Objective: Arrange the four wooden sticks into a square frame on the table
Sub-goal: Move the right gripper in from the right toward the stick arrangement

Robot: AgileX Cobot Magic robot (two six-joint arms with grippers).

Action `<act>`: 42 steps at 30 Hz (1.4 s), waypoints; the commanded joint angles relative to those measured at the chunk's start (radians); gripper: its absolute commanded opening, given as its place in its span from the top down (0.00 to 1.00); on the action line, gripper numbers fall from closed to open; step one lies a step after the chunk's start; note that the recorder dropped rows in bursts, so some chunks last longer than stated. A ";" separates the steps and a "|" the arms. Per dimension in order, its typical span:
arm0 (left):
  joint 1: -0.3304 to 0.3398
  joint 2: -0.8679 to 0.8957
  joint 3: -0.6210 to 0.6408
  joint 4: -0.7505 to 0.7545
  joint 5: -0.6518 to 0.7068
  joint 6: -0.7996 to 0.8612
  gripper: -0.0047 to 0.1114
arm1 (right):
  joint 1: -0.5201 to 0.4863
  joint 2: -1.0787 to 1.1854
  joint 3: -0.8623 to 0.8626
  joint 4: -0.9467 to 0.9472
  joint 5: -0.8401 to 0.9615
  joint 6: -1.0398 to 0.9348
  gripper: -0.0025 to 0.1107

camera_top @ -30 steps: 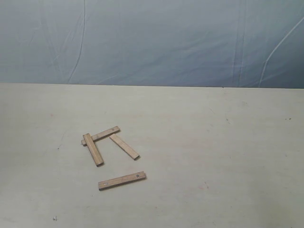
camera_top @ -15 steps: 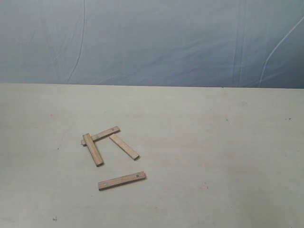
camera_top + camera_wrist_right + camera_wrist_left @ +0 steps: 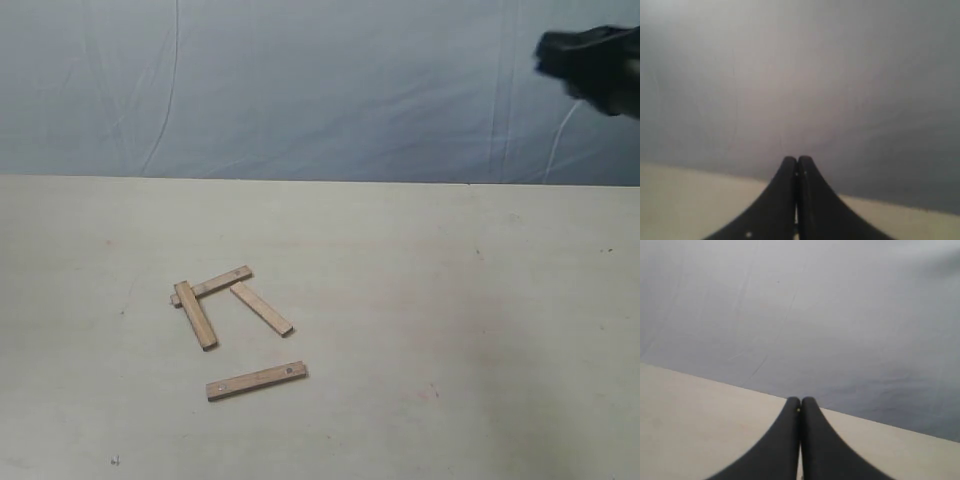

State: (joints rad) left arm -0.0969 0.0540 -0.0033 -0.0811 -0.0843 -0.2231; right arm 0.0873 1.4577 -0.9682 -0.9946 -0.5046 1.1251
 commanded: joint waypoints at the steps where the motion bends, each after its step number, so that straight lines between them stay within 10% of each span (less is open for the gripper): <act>1: 0.057 -0.008 0.003 -0.014 0.073 -0.001 0.96 | 0.144 0.182 -0.213 -0.750 0.184 0.605 0.99; 7: 0.058 -0.008 0.003 0.001 0.158 -0.001 0.96 | 0.297 0.362 -0.379 -0.750 0.306 0.637 0.99; 12: 0.058 -0.008 0.003 0.008 0.160 -0.001 0.96 | 0.433 0.457 -0.412 -0.685 0.959 0.380 0.99; 18: 0.058 -0.008 0.003 0.007 0.158 -0.001 0.96 | 0.430 0.594 -0.759 0.431 1.356 -0.897 0.99; 23: 0.056 -0.008 0.003 0.007 0.158 -0.001 0.96 | 0.446 0.686 -0.981 1.021 1.564 -1.334 0.98; 31: 0.056 -0.008 0.003 0.007 0.160 -0.001 0.96 | 0.551 0.878 -1.142 1.159 1.571 -1.414 0.58; 42: 0.056 -0.008 0.003 0.007 0.160 -0.001 0.96 | 0.589 1.050 -1.272 1.182 1.583 -1.421 0.57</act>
State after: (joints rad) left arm -0.0408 0.0540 -0.0010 -0.0750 0.0735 -0.2231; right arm 0.6668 2.4947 -2.2289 0.1889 1.0733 -0.2876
